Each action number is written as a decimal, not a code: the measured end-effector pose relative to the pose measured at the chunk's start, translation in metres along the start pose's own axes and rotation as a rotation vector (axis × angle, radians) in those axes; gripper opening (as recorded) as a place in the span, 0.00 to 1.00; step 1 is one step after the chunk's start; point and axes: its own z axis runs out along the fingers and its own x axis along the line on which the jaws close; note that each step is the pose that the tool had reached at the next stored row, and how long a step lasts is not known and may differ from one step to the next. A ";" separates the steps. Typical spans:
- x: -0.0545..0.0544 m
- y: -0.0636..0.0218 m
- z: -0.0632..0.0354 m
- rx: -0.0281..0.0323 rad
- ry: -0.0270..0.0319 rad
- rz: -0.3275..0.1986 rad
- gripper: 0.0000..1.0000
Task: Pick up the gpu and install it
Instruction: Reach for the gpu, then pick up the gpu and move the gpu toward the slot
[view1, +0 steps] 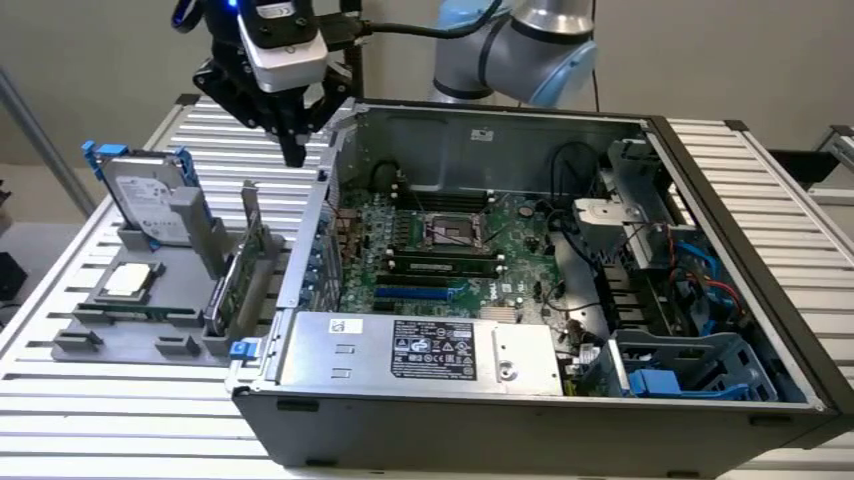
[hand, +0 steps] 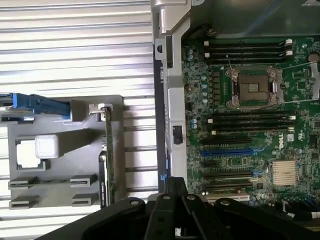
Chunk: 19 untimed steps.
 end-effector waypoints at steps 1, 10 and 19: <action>0.004 -0.0005 0.0002 0.0001 0.0000 0.000 0.00; 0.046 -0.0044 0.0053 0.0017 -0.0001 0.000 0.00; 0.087 -0.0079 0.0172 0.0052 -0.0003 0.000 0.00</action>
